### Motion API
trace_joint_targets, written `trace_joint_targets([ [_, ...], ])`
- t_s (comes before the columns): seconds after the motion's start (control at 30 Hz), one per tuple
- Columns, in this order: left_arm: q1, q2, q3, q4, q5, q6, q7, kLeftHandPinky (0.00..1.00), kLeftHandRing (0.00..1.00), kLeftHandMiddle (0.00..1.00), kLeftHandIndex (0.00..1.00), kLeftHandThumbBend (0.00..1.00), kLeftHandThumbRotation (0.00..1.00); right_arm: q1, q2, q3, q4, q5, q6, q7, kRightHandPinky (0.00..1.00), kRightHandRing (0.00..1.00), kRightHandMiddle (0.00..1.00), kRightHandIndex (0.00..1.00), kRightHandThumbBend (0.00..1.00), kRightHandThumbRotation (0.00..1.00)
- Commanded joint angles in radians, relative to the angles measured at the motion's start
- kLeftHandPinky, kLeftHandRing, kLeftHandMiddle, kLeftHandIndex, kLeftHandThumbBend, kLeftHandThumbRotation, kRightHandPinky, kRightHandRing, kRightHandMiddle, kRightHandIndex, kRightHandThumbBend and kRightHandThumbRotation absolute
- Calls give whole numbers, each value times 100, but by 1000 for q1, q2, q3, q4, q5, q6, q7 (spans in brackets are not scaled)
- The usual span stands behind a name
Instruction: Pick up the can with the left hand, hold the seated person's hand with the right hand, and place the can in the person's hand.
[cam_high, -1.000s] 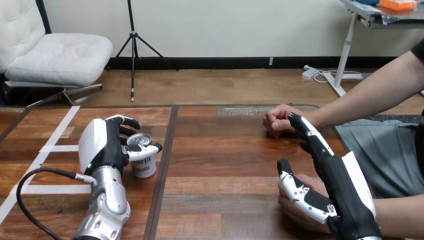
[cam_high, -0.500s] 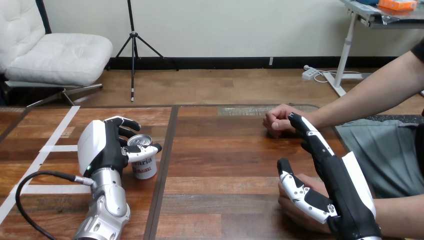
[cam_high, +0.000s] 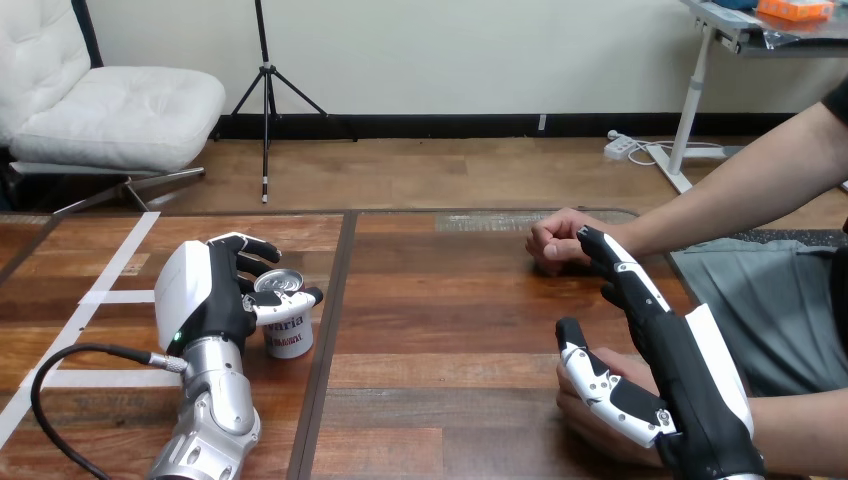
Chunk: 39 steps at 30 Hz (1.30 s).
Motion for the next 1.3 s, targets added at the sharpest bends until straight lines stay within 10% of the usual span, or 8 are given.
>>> trace_joint_targets([
  [0.0, -54, 6, -4, -3, 16, -35, 20, 44, 50, 55, 57, 75, 0, -32, -4, -7, -55, 2, -34, -18, 94, 95, 95, 93, 14, 14],
  [1.27, -24, -18, 37, -6, -46, -151, 57, 45, 50, 54, 56, 73, 0, -28, -1, -3, -62, -5, -26, -20, 94, 95, 94, 93, 14, 11],
])
